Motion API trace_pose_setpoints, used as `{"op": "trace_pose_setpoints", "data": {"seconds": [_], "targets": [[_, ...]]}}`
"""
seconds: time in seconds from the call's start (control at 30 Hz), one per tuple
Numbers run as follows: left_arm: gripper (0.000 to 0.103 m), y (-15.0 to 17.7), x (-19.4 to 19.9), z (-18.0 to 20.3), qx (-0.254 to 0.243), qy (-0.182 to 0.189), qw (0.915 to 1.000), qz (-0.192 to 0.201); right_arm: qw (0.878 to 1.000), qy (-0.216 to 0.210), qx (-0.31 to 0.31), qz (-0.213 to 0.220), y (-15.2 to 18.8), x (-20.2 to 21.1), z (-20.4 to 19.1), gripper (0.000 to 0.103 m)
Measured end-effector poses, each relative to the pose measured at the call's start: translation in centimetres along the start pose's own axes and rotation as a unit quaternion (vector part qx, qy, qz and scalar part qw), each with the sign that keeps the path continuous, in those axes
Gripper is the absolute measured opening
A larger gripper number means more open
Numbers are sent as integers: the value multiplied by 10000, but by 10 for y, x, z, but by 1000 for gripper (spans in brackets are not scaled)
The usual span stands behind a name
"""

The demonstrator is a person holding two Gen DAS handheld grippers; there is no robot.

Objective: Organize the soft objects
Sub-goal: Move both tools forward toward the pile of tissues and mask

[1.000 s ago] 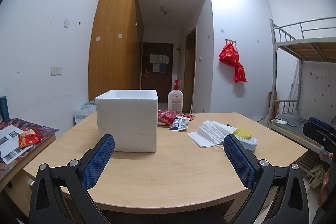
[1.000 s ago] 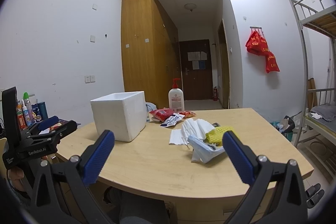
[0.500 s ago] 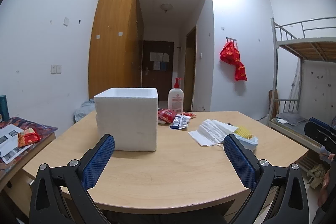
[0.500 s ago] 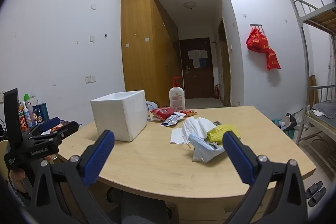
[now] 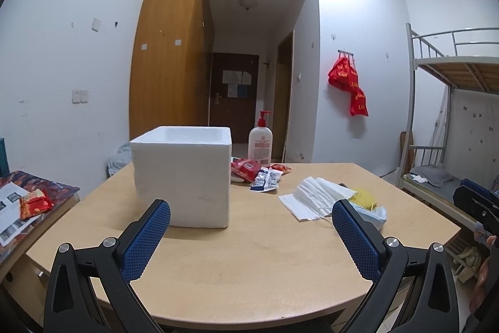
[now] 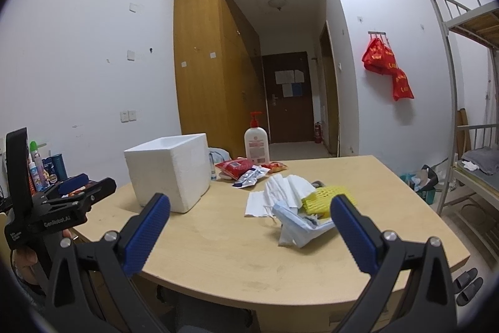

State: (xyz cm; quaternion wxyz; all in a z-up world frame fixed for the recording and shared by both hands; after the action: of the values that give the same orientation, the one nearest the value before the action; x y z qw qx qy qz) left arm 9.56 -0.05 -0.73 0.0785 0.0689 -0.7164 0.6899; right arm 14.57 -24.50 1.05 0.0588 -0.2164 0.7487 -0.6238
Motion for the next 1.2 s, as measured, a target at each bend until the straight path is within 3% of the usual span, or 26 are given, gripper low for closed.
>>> {"op": "trace_pose_setpoints", "data": {"seconds": [0.23,0.7,0.97,1.2], "targets": [[103,-10,-25,8,-83,136,9998,-144,9995,256,-67,-188,-2,-27,21,103],[103,-23,-87,36,-252,475,9973,-503,9973,307,-192,-644,4,-68,48,103],[103,-17,-129,62,-390,885,9907,-959,9953,462,-240,-817,11,-81,67,103],[103,-15,-163,79,-392,1025,9860,-1259,9944,258,-264,-994,18,-94,72,103]]}}
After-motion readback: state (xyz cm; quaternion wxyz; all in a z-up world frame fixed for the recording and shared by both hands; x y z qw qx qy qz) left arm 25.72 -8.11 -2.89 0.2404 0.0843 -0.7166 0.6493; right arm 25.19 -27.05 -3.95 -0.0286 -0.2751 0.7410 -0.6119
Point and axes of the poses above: each gripper's, at about its wrist camera, not at the fingertips, and x roughly against the way its jaws point, z to its right, y to its underside, the point moved 8 cm from there along -x, roughly the way its jaws point, and after that the axes turned 6 degrees about -x, right-handed, at the moved point
